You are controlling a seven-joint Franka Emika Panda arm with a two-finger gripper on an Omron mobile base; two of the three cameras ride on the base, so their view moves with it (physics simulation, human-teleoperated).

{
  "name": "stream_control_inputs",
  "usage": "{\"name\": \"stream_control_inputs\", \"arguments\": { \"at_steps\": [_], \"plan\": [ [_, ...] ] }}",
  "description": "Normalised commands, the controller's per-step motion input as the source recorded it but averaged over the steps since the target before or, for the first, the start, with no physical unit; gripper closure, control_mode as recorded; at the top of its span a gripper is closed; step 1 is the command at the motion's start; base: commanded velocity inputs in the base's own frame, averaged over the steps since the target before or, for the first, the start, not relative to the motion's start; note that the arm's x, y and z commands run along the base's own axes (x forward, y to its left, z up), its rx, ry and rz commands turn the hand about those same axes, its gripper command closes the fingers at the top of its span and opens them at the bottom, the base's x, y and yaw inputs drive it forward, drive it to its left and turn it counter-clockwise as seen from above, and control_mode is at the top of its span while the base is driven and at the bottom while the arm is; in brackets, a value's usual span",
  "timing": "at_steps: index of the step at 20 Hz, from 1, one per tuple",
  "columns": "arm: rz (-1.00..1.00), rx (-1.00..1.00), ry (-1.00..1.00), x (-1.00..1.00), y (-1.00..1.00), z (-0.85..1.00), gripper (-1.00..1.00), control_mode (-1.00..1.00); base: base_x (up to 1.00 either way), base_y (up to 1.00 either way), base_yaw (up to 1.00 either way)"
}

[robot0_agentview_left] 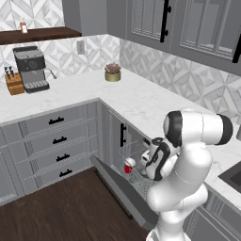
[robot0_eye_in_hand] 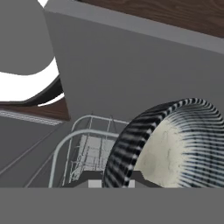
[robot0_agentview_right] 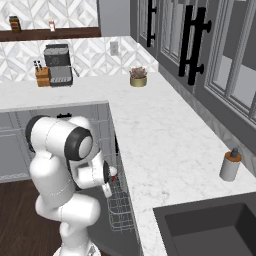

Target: Pick up the cup and bowl from the counter, place them in the dishwasher, and close the dishwasher door.

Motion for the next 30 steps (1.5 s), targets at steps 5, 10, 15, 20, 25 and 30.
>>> {"name": "stream_control_inputs", "arguments": {
  "at_steps": [5,10,15,20,25,30],
  "plan": [
    [-0.10,0.00,-0.03,0.00,-0.28,-0.04,1.00,-1.00,0.00,0.00,0.00],
    [-0.13,0.00,0.00,0.00,0.00,-0.26,1.00,-1.00,0.00,0.00,0.00],
    [-0.13,0.00,-0.01,0.00,-0.09,-0.13,1.00,-1.00,0.00,0.00,0.00],
    [-0.10,0.00,0.00,0.07,-0.06,-0.31,1.00,-1.00,0.00,0.00,0.00],
    [-0.05,0.00,0.00,0.14,-0.02,-0.46,1.00,-1.00,0.00,0.00,0.00],
    [0.00,0.00,0.00,0.03,0.00,-0.53,1.00,-1.00,0.00,0.00,0.00]
  ]
}}
